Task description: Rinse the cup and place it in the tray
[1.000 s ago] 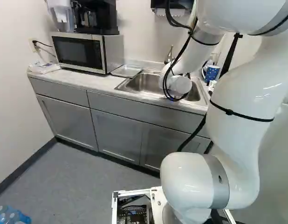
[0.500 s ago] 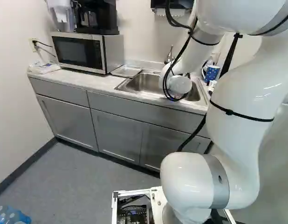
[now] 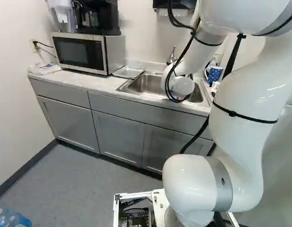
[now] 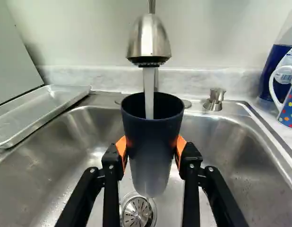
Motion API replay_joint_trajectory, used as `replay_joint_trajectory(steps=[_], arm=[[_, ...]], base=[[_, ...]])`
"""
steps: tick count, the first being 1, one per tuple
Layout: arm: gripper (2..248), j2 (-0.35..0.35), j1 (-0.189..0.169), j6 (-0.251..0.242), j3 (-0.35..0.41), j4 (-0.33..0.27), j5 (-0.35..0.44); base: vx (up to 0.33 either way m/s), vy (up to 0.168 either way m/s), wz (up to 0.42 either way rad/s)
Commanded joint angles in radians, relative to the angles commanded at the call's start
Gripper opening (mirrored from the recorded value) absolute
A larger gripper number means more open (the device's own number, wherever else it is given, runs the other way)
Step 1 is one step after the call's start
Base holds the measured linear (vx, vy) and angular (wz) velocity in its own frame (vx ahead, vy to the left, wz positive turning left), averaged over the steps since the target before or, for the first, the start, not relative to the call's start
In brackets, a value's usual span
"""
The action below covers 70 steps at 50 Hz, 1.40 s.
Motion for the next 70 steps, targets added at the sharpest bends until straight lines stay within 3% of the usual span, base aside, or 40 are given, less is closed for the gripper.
replay_joint_trajectory(steps=[70], arm=[[120, 0.0, 0.0, 0.0, 0.0, 0.0, 0.0]], base=[[0.0, 0.0, 0.0]])
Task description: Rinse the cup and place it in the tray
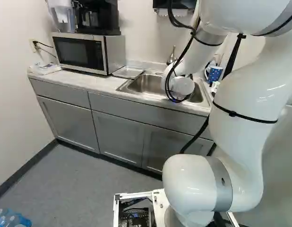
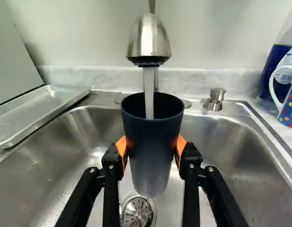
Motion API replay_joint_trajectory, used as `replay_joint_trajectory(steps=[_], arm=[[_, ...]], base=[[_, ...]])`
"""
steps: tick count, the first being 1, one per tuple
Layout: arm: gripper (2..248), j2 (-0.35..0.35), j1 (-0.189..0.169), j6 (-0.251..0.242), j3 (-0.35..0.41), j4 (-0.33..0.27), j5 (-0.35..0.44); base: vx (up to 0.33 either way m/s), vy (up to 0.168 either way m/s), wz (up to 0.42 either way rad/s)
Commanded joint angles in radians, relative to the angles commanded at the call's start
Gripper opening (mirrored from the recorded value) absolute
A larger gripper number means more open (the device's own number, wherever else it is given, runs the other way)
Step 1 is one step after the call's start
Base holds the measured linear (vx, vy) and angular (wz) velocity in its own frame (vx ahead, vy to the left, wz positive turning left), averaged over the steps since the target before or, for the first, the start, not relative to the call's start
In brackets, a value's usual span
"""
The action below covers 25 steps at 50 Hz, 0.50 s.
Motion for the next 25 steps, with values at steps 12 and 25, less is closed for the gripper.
replay_joint_trajectory(steps=[12, 25], arm=[[120, 0.0, 0.0, 0.0, 0.0, 0.0, 0.0], [120, 0.0, 0.0, 0.0, 0.0, 0.0, 0.0]], base=[[0.0, 0.0, 0.0], [0.0, 0.0, 0.0]])
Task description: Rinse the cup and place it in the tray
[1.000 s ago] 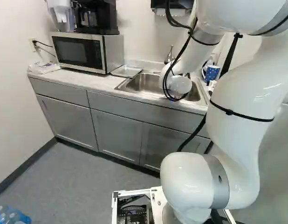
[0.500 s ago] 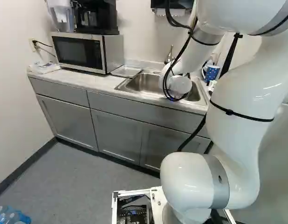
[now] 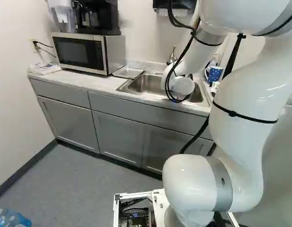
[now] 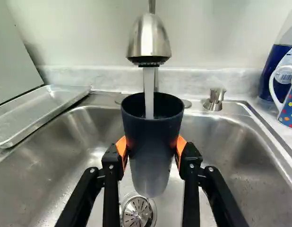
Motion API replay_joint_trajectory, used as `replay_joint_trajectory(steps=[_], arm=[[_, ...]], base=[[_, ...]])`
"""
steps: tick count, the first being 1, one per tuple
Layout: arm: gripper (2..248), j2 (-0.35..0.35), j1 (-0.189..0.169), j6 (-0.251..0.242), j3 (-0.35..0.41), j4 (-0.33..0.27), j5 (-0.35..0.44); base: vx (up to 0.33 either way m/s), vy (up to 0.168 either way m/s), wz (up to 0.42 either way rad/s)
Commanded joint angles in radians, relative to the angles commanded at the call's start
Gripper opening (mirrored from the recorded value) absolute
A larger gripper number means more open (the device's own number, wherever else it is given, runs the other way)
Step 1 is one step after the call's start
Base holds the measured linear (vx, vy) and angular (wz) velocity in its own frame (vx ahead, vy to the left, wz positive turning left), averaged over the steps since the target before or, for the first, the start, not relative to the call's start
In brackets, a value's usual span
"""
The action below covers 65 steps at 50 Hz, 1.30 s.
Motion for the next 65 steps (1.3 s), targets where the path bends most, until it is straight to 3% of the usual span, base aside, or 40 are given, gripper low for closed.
replay_joint_trajectory(steps=[32, 65], arm=[[120, 0.002, 0.006, 0.0, 0.002, 0.0, 0.0], [120, 0.017, 0.098, 0.0, 0.019, 0.0, 0.0]], base=[[0.0, 0.0, 0.0], [0.0, 0.0, 0.0]])
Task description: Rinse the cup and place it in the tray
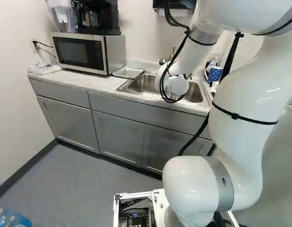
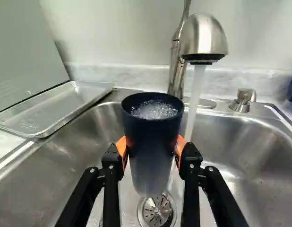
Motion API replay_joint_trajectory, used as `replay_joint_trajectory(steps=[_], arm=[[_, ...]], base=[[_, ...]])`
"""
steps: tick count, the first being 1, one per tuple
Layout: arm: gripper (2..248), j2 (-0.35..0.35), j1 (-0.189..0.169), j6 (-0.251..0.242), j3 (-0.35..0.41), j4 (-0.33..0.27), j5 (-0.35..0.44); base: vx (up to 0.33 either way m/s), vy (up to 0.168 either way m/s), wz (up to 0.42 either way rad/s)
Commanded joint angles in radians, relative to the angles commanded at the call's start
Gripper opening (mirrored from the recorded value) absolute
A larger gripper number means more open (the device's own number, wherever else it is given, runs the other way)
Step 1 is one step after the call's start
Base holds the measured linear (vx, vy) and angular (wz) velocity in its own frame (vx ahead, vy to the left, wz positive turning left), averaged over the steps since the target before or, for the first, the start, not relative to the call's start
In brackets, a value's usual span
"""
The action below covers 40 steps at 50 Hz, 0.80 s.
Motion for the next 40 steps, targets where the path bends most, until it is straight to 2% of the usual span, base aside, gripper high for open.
replay_joint_trajectory(steps=[25, 40], arm=[[120, 0.031, 0.074, 0.0, -0.016, 0.0, 0.0], [120, 0.048, 0.098, 0.0, -0.033, 0.0, 0.0]], base=[[0.0, 0.0, 0.0], [0.0, 0.0, 0.0]])
